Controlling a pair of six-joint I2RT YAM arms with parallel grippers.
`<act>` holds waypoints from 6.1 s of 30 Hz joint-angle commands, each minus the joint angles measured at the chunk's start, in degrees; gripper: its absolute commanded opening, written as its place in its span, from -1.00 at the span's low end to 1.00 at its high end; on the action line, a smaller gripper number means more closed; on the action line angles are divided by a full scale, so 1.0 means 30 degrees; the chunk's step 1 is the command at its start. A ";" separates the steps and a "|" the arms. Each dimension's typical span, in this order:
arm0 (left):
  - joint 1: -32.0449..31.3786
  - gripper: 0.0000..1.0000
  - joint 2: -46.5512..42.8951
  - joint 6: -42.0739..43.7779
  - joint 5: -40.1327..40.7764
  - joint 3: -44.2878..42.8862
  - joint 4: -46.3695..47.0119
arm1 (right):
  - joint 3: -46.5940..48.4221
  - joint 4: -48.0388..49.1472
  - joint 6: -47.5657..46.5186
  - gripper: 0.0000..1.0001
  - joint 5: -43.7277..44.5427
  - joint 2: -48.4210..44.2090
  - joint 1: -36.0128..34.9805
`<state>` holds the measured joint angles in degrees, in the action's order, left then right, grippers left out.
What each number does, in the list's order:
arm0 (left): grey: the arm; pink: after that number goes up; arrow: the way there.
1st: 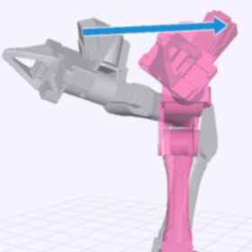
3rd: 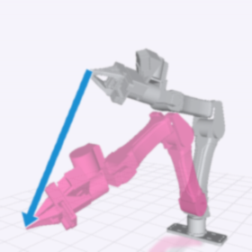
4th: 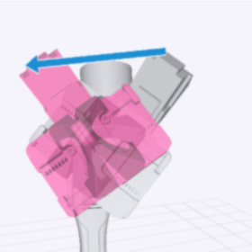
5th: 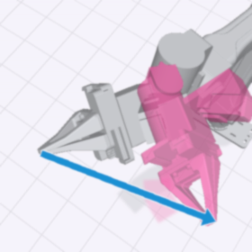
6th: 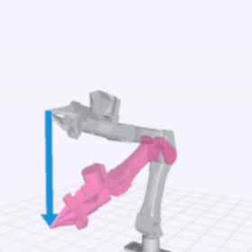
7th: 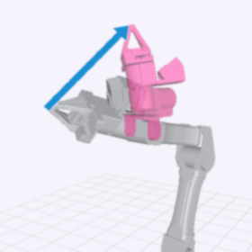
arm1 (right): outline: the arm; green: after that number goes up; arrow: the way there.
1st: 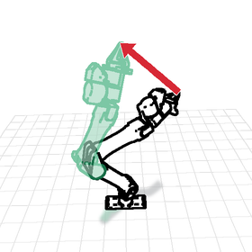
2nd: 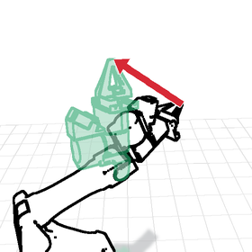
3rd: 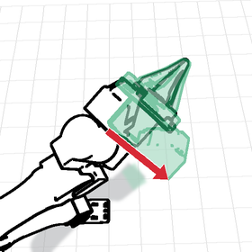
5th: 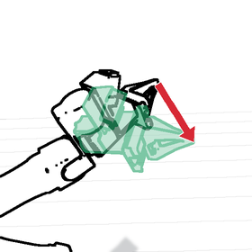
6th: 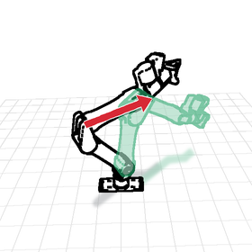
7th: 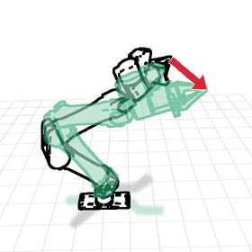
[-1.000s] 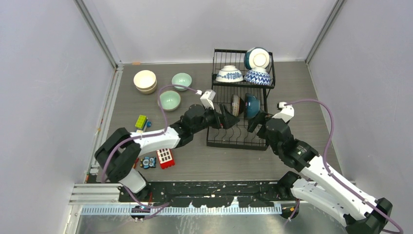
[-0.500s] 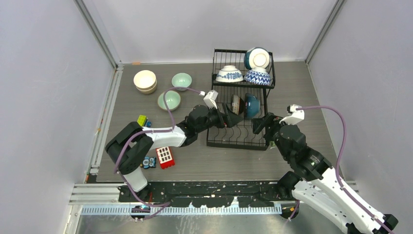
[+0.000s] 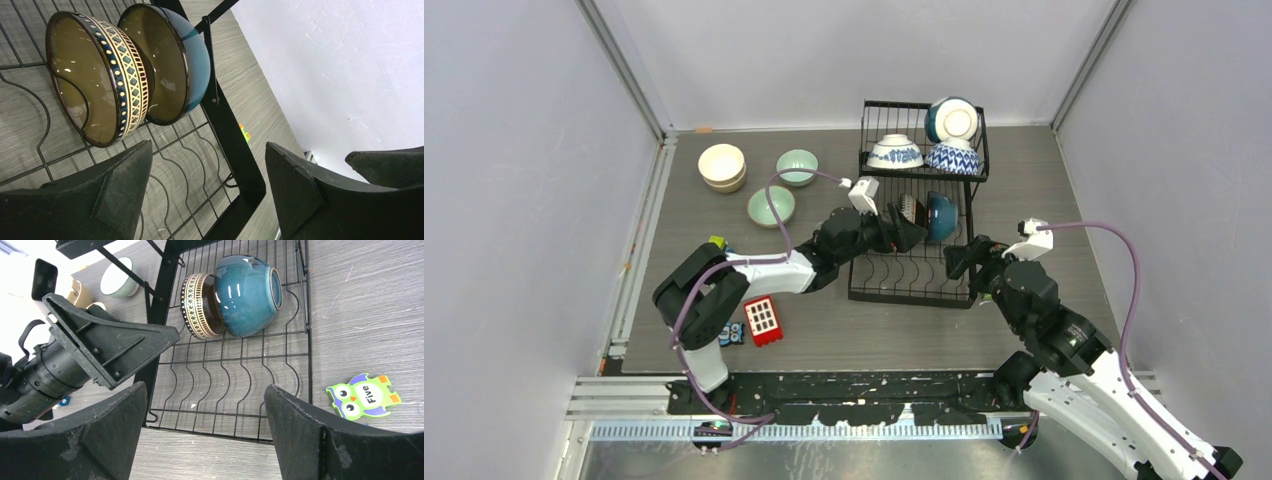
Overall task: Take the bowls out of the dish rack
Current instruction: Pick up the bowl from the dish rack.
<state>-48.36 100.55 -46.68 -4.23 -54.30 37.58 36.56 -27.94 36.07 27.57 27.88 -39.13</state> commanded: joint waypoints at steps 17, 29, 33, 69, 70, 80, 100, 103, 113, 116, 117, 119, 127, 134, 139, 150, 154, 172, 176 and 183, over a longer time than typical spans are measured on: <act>-0.0048 0.68 0.1279 0.0599 0.2016 -0.1497 -0.0743 | 0.0443 -0.0101 -0.0828 0.82 0.0092 -0.0739 0.0083; -0.0345 0.68 0.1783 -0.1440 0.6558 0.0003 0.1962 | -0.0097 0.0474 -0.0735 0.82 0.0366 -0.0884 0.0056; -0.0347 0.68 0.1701 -0.1383 0.7438 -0.0100 0.1827 | -0.0535 0.0569 -0.0155 0.83 0.0474 -0.1507 0.0081; -0.1148 0.66 -0.0921 0.0383 0.4721 0.1371 0.2583 | -0.1251 0.0208 0.0660 0.82 0.0178 -0.2208 0.0059; -0.1387 0.66 -0.0835 0.0331 0.5010 0.1460 0.3065 | -0.1257 0.0160 0.0646 0.82 0.0183 -0.2237 0.0058; -0.3051 0.64 0.1416 0.0090 0.7104 0.0406 0.5634 | -0.0908 -0.0509 0.0641 0.82 -0.0109 -0.2870 0.0059; -0.3063 0.52 0.4668 0.2399 0.7110 -0.2065 0.7304 | -0.0861 -0.0390 0.0166 0.83 -0.1122 -0.3115 0.0053; -0.3020 0.50 0.4897 0.2310 0.6966 -0.2382 0.6848 | -0.0927 -0.0325 0.0162 0.83 -0.1164 -0.3169 0.0066; -0.2311 0.38 0.5835 0.1826 0.5581 -0.3546 0.6612 | -0.0968 -0.0462 0.0147 0.83 -0.1153 -0.3486 0.0068; -0.2201 0.33 0.6221 0.1709 0.5142 -0.3882 0.6631 | -0.0941 -0.0568 0.0152 0.83 -0.1106 -0.3629 0.0060; -0.2156 0.31 0.6324 0.1647 0.5022 -0.3961 0.6632 | -0.0932 -0.0629 0.0136 0.83 -0.1090 -0.3652 0.0040; -0.2080 0.28 0.6528 0.1506 0.4787 -0.4100 0.6654 | -0.0906 -0.0724 0.0161 0.83 -0.1056 -0.3724 0.0065; -0.1819 0.06 0.7113 0.1321 0.4494 -0.4020 0.7160 | -0.0928 -0.0827 0.0162 0.83 -0.1019 -0.3775 0.0039; -0.1555 -0.10 0.7458 0.1320 0.3871 -0.4073 0.7954 | -0.0877 -0.0923 0.0163 0.83 -0.1042 -0.3722 0.0050; -0.1408 -0.15 0.7857 0.1324 0.3355 -0.4536 0.8091 | -0.0910 -0.0962 0.0192 0.84 -0.0946 -0.3745 0.0062; -0.1290 -0.33 0.8397 0.1350 0.2332 -0.5065 0.8481 | -0.0937 -0.1006 0.0192 0.83 -0.0926 -0.3706 0.0058; -0.1268 -0.34 0.8621 0.1241 0.2162 -0.5355 0.8507 | -0.0990 -0.0929 0.0191 0.84 -0.0887 -0.3643 0.0047; -0.0833 0.07 0.8920 0.1202 0.1498 -0.5388 0.9063 | -0.0998 -0.0844 0.0162 0.84 -0.0704 -0.3319 0.0052; -0.0742 0.08 0.8802 0.1392 0.1498 -0.5368 0.9093 | -0.0956 -0.0789 0.0143 0.84 -0.0670 -0.3203 0.0038; -0.0610 -0.15 0.8910 0.1248 0.0616 -0.5490 0.9340 | -0.0965 -0.0912 0.0163 0.84 -0.0593 -0.3340 0.0043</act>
<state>-50.81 127.35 -43.35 -1.17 -69.34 61.67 32.77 -31.79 37.32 24.40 17.78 -39.13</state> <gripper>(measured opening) 0.449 0.919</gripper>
